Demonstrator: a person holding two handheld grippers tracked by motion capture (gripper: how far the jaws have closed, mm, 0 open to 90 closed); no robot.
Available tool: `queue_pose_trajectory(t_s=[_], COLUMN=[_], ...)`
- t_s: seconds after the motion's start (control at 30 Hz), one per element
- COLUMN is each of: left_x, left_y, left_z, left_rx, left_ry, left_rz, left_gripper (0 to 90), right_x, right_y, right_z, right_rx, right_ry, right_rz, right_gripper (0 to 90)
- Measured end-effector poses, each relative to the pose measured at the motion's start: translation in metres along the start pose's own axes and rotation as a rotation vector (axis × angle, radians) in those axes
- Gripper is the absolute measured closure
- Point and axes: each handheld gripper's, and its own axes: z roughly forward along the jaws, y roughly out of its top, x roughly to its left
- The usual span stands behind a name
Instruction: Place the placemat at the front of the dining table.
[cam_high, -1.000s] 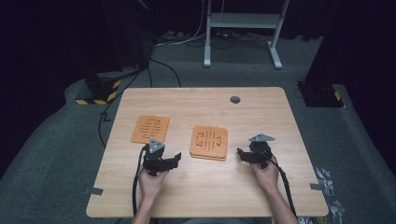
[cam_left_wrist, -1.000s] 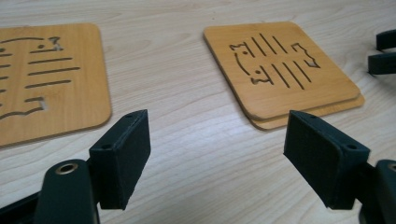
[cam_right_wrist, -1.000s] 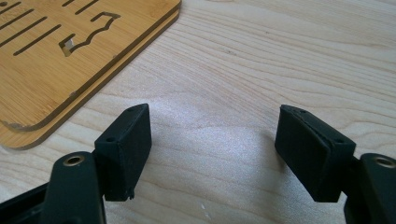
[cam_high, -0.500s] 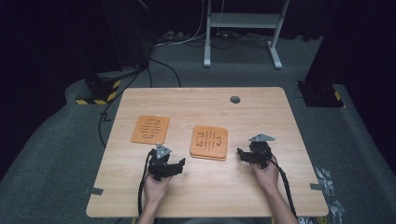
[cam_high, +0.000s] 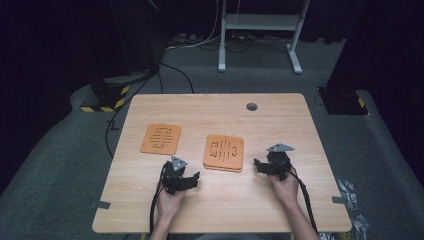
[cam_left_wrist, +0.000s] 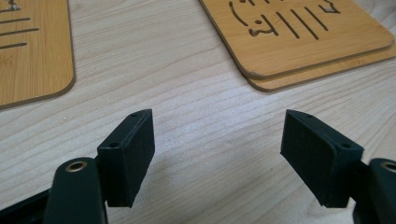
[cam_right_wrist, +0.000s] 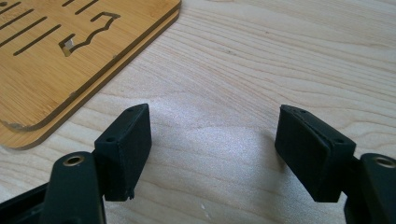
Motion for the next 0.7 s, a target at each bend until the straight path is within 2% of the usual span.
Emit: queue_pose_trajectory(t_s=[0.17, 0.33, 0.4, 0.57, 0.7], left_x=[-0.003, -0.004, -0.003, -0.004, -0.004], left_y=[-0.001, -0.002, -0.005, -0.005, -0.006], left_z=[0.007, 0.011, 0.012, 0.012, 0.011], left_rx=[0.019, 0.025, -0.006, 0.000, 0.002], left_ry=[0.012, 0.032, 0.032, 0.040, 0.031], left_rz=[0.007, 0.046, 0.039, 0.035, 0.046], left_gripper=[25.1, 24.7, 23.8, 23.2, 21.0], right_x=[0.000, 0.000, 0.000, 0.000, 0.000], right_y=[0.000, 0.000, 0.000, 0.000, 0.000], right_z=[0.000, 0.000, 0.000, 0.000, 0.000], right_rx=[0.000, 0.000, 0.000, 0.000, 0.000], right_ry=[0.001, 0.001, 0.001, 0.000, 0.001], right_rz=[0.000, 0.000, 0.000, 0.000, 0.000], right_gripper=[27.0, 27.0, 27.0, 26.9, 26.9])
